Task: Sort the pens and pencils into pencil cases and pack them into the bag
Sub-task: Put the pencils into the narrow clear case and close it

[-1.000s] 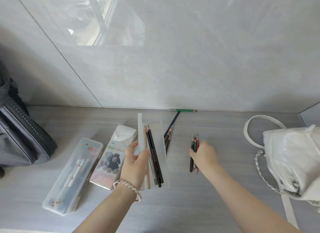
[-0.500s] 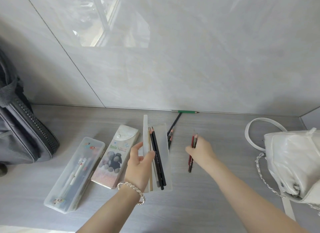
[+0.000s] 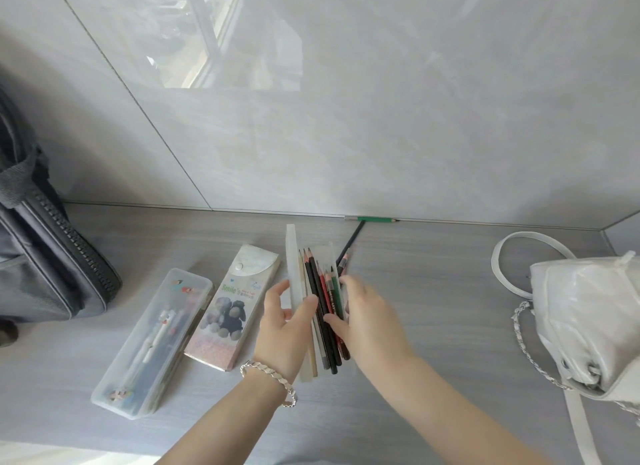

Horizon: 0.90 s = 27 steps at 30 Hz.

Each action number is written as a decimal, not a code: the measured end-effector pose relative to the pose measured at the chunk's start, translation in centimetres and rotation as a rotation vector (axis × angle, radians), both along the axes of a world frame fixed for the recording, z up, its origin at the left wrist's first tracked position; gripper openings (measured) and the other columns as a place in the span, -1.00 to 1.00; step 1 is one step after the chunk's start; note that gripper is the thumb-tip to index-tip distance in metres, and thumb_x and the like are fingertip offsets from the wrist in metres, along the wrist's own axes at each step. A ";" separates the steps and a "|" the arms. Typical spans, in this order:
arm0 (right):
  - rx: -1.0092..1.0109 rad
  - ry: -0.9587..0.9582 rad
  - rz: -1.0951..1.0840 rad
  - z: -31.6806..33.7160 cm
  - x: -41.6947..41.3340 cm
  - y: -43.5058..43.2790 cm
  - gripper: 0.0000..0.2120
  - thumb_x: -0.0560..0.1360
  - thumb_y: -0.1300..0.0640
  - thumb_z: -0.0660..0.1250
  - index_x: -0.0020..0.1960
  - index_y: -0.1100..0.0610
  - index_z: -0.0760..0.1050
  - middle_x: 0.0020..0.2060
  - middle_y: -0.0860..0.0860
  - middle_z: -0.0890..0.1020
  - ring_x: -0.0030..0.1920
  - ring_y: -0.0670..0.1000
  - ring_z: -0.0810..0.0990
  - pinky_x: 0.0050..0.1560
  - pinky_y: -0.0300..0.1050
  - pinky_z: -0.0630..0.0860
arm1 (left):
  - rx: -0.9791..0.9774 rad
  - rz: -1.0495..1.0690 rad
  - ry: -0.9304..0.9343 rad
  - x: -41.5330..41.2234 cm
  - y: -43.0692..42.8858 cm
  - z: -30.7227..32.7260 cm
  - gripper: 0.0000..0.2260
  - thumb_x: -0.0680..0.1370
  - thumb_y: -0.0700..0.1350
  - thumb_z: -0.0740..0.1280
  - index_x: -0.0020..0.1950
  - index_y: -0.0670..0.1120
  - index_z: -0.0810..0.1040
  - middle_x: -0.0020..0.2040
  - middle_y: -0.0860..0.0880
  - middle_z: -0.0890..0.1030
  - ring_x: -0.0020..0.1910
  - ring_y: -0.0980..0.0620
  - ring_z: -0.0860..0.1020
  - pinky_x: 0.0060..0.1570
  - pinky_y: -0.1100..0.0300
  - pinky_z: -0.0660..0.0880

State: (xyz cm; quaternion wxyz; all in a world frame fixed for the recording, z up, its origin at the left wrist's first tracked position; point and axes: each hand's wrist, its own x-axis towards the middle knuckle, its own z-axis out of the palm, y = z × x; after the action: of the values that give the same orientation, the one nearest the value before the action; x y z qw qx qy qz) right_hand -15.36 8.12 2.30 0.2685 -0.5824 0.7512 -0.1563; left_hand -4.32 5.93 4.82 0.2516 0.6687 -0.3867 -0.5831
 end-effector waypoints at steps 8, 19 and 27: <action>-0.179 -0.203 -0.050 -1.8 -0.6 1.7 -0.68 0.48 -0.03 0.30 0.21 0.02 0.45 0.04 -0.11 0.41 0.01 -0.17 0.40 -0.05 -0.39 0.37 | 0.011 0.079 0.098 0.1 0.0 0.3 -0.71 0.52 -0.03 0.29 0.23 0.02 0.41 -0.23 -0.06 0.51 -0.18 -0.06 0.53 0.04 -0.18 0.51; -0.171 -0.352 -0.094 -2.3 -2.7 -1.2 -0.82 0.53 0.08 0.26 0.05 0.09 0.58 -0.09 -0.15 0.52 -0.08 -0.19 0.49 -0.09 -0.43 0.41 | -0.012 -0.005 -0.019 0.8 -2.3 -0.3 -0.72 0.53 -0.05 0.28 0.23 0.04 0.38 -0.21 -0.04 0.52 -0.23 0.02 0.51 -0.08 0.14 0.45; 0.347 -0.108 -0.231 -6.4 -3.4 -8.9 -0.75 0.51 0.02 0.26 -0.24 0.17 0.42 -0.11 0.25 0.66 -0.04 0.22 0.63 -0.05 -0.07 0.52 | -0.032 0.039 -0.009 1.4 -5.2 -0.1 -0.70 0.45 -0.06 0.30 0.18 0.08 0.41 -0.06 -0.17 0.56 -0.18 -0.06 0.50 -0.11 0.13 0.43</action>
State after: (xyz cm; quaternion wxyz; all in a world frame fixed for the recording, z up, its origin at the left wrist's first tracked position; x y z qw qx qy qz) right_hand -18.73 -0.75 -4.13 0.3849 -0.4285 0.8130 -0.0855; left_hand -2.88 0.69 4.75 0.2719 0.6748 -0.3839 -0.5686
